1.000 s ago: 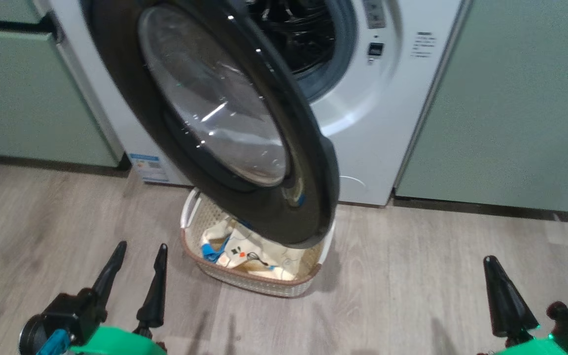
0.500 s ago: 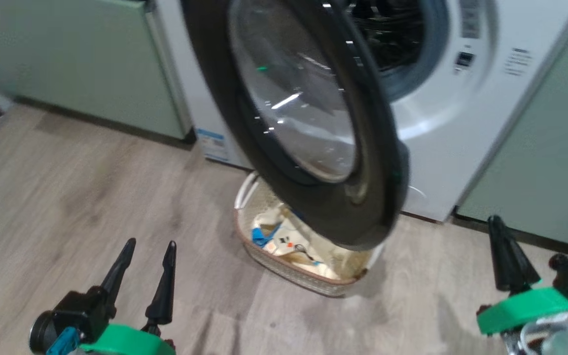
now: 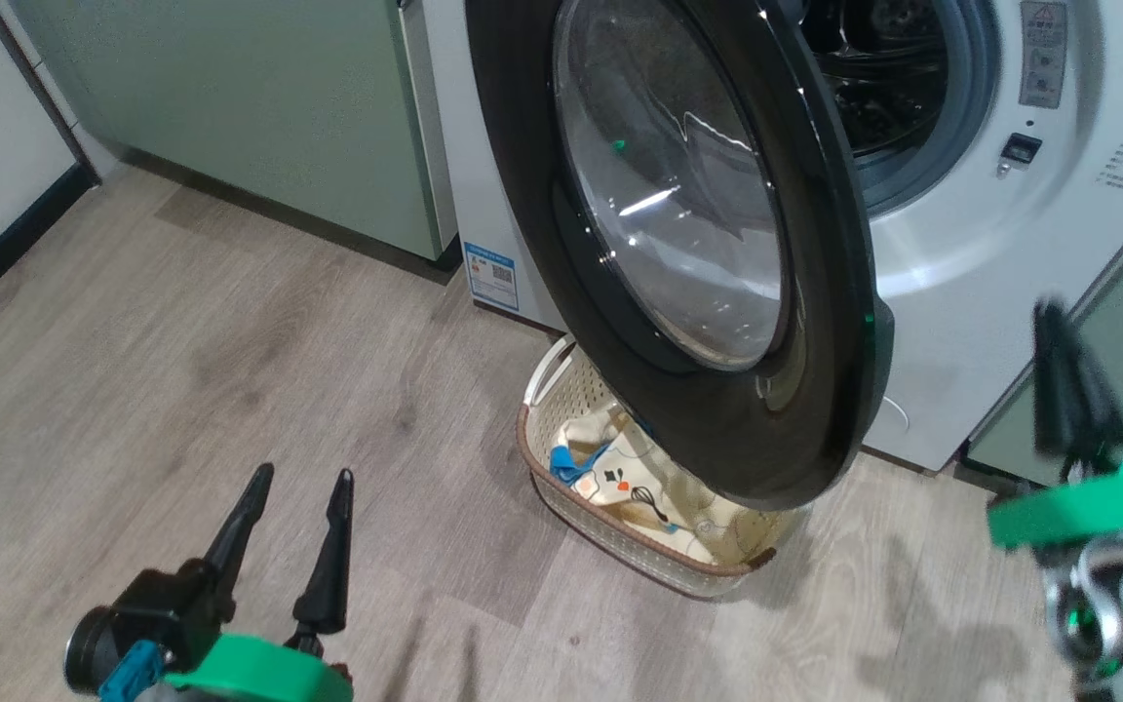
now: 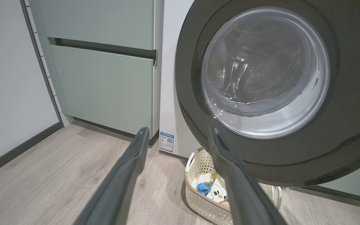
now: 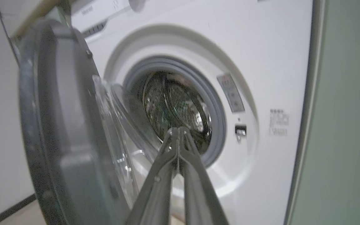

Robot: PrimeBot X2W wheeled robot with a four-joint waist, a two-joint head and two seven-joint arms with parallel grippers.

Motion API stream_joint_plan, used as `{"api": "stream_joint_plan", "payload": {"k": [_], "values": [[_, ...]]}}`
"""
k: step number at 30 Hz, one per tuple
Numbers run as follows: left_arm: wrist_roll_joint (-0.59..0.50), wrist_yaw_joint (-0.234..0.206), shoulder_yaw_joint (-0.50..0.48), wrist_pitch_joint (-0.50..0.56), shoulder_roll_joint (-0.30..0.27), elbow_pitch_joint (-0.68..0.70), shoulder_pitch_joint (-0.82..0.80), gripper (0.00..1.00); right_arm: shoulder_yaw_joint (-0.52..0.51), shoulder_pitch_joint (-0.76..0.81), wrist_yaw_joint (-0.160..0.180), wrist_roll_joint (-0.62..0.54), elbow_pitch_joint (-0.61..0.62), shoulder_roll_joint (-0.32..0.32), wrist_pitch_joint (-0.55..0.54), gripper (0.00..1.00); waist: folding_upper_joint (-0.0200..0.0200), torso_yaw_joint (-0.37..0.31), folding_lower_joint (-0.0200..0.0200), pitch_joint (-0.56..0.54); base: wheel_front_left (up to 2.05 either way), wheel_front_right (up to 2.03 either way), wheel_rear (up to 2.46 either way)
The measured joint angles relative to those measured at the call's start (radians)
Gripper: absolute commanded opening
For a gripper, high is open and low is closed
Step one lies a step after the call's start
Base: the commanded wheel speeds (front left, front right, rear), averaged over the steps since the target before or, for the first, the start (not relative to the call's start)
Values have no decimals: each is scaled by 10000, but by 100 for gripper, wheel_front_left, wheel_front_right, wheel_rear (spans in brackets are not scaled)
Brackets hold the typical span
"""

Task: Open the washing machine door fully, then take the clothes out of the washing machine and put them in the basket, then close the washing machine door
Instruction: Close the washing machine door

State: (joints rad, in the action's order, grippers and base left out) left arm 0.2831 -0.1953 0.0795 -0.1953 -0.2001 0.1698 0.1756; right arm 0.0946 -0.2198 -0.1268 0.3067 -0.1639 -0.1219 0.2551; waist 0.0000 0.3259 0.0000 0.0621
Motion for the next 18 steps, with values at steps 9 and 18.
{"api": "stream_joint_plan", "payload": {"k": [9, 18], "values": [[0, -4, 29, -27, -23, 8, -1, 100, 1386, -1219, 0, -253, 2700, -134, 12, 0, 0, -96, 0, -116, 0, 0, 0], [0, -10, 150, -29, -38, 25, 0, 100, 3578, -920, 0, 234, 2326, -391, -123, 0, 0, -58, 0, -200, 0, 0, 0]]}}
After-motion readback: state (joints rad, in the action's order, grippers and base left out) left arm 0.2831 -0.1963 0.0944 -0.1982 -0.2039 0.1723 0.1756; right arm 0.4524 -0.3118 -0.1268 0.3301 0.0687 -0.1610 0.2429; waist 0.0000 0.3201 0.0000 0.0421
